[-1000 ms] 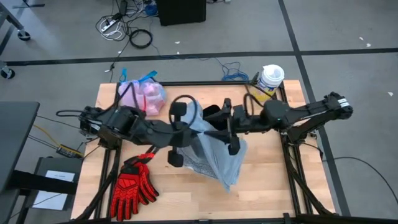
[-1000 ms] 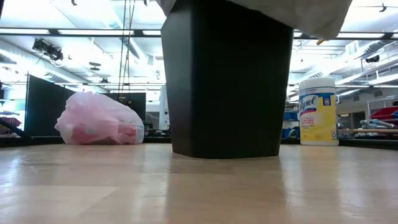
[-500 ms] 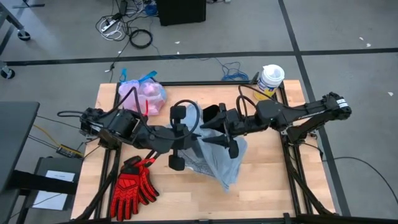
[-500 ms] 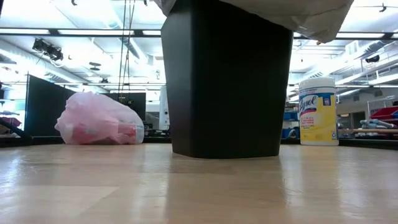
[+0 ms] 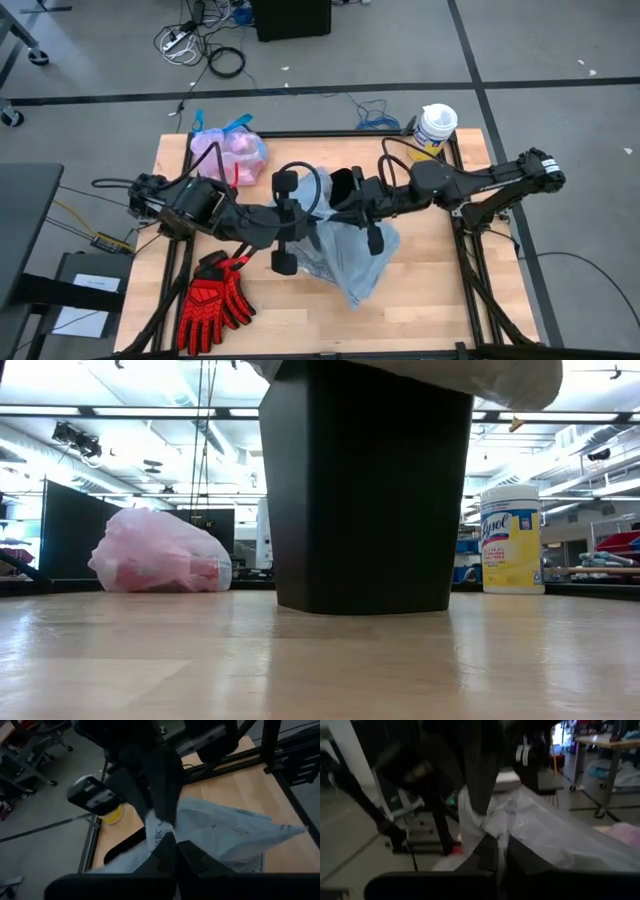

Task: Place trash/remove bag and relplace
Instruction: Put the gray trash bag into the trash bin

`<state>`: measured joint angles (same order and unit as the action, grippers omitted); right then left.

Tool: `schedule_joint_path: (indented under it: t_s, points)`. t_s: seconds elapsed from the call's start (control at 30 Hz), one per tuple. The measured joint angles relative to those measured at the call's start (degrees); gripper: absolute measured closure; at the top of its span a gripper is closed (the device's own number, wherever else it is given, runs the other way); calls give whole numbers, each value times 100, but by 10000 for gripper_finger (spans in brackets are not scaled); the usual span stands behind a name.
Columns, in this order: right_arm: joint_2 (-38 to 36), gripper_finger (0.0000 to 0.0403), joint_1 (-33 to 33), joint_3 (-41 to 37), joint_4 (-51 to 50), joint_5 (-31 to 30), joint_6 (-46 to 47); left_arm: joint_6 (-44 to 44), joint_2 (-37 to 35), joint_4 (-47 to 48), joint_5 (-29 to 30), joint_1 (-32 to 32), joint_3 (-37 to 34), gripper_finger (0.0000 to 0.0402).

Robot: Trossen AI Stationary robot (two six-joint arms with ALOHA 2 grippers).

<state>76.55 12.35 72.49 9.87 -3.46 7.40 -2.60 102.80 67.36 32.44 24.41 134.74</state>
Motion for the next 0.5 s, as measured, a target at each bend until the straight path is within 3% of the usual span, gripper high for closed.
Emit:
schedule_joint_path:
  t_s: [0.1,0.27,0.5]
  points:
    - [-87,394,96,-2,270,-86,94,27,-34,225,27,36,4,382]
    - [-387,401,180,-2,398,-100,52,-30,-163,444,726,114,4,343]
    - [-711,403,124,-2,78,-289,50,-183,-269,55,743,165,15,280]
